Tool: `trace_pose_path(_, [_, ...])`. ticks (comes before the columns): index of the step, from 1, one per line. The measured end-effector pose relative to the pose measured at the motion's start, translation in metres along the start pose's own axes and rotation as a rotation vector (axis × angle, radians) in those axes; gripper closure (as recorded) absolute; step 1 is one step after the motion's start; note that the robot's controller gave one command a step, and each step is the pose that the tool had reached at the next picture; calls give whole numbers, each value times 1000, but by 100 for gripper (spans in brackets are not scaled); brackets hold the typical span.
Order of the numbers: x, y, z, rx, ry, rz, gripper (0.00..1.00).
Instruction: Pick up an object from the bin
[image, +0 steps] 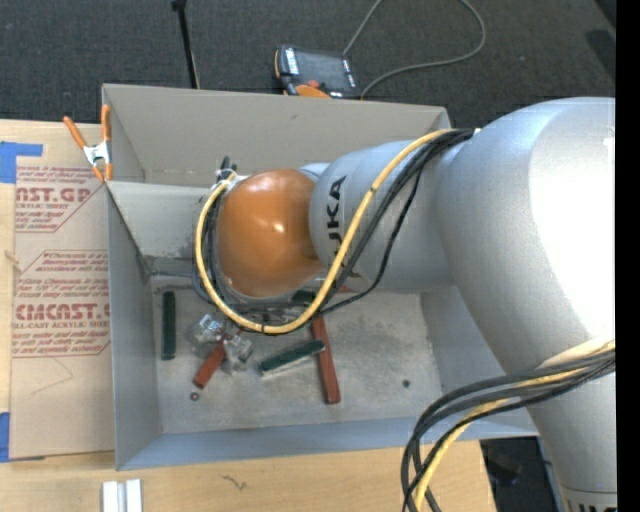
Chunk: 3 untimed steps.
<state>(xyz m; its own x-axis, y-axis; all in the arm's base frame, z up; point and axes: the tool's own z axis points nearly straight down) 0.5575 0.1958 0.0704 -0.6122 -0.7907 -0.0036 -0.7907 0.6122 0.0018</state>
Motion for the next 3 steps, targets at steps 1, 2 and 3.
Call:
trace_pose_path(1, [28,-4,-118,7,-4,-9,100])
trace_pose_path(2, [45,0,-190,7,-5,-64,100])
trace_pose_path(3, [53,14,-169,0,2,-74,100])
